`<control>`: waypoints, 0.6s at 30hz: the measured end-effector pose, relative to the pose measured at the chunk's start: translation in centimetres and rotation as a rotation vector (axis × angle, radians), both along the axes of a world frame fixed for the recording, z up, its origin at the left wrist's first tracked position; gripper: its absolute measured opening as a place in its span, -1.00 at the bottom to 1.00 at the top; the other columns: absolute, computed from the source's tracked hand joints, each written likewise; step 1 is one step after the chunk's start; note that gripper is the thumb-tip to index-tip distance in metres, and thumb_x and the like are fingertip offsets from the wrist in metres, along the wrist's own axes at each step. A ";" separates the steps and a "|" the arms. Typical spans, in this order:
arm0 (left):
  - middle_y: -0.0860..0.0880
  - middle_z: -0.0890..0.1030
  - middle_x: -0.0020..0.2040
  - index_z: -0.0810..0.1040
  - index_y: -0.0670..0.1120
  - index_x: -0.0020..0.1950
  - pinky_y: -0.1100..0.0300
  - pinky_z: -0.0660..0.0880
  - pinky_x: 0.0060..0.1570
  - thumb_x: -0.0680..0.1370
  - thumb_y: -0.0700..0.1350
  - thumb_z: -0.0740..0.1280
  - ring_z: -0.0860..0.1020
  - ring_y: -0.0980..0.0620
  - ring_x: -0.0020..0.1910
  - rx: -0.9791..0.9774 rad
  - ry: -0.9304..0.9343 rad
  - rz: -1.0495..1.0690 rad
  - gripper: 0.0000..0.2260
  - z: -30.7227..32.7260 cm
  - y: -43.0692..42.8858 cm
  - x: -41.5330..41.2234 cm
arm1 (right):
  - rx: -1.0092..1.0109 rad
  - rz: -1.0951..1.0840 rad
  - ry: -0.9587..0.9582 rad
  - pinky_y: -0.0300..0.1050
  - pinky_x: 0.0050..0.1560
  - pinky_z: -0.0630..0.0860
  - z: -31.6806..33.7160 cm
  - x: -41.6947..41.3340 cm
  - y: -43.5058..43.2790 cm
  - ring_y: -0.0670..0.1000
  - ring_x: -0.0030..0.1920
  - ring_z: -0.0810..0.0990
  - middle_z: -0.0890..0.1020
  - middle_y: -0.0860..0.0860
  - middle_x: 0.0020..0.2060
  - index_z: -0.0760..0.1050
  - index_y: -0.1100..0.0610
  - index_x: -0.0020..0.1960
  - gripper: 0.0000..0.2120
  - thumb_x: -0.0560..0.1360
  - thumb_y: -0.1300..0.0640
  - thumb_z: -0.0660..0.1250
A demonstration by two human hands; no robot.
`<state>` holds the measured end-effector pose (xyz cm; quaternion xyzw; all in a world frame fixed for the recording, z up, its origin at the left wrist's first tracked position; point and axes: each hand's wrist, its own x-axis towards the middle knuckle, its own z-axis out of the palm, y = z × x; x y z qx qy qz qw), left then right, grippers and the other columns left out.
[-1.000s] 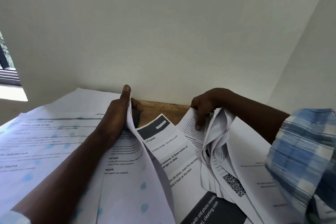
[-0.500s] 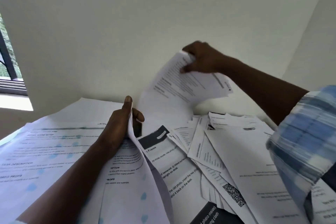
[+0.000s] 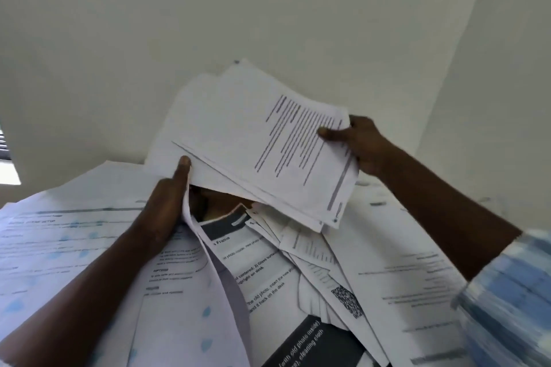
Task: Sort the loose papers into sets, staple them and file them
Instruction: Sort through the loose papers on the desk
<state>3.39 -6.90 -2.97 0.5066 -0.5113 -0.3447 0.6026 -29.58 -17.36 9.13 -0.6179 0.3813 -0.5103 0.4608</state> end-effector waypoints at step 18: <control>0.13 0.47 -0.53 0.50 0.00 -0.53 0.46 0.38 -0.38 0.72 -0.04 0.22 0.43 0.23 -0.49 -0.076 -0.182 -0.017 -0.43 1.1 2.2 -3.0 | -0.039 -0.176 -0.119 0.01 0.16 0.65 -13.3 -0.2 2.3 0.05 0.08 0.74 0.76 0.02 0.03 0.66 0.16 0.15 -0.76 0.50 0.24 0.54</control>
